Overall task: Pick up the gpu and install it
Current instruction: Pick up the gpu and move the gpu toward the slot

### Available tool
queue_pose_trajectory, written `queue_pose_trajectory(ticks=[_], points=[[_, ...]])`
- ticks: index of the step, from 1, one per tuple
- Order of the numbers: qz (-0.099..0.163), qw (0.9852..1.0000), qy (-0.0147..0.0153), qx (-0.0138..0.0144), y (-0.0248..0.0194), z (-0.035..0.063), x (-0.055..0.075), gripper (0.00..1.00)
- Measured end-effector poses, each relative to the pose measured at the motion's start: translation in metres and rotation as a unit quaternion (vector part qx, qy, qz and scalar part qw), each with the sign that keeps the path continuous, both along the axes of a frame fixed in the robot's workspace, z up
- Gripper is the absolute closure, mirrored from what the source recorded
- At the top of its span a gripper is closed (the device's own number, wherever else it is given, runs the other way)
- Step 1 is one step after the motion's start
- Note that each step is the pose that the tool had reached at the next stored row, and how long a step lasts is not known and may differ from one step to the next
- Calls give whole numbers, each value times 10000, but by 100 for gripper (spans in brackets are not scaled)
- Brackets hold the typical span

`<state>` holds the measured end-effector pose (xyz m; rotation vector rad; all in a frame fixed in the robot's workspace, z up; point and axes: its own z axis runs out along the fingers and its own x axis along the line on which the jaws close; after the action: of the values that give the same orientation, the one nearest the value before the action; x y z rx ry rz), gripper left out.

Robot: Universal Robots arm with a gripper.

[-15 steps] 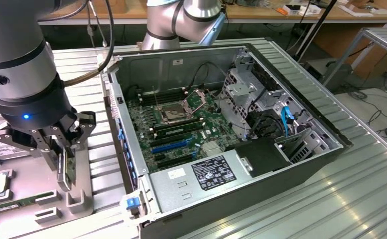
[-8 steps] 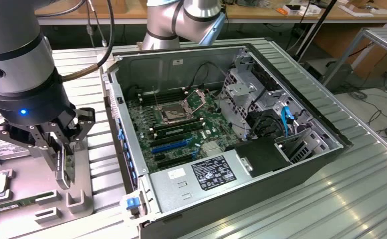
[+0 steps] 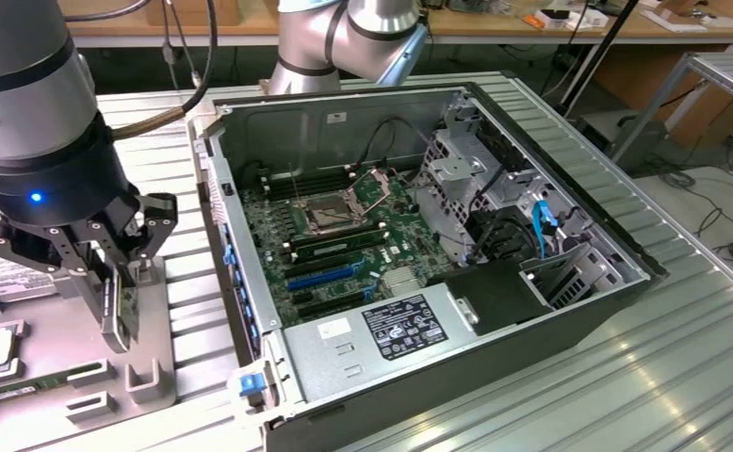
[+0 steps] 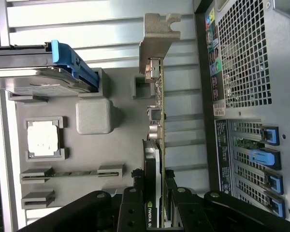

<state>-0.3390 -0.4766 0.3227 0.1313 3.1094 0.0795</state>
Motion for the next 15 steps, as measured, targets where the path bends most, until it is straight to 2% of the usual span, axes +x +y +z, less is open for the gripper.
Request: queue_pose_trajectory(ticks=[4,15], points=[[0,10000,-1,1,0,55,0,73],[0,10000,0,0,0,77,0,73]])
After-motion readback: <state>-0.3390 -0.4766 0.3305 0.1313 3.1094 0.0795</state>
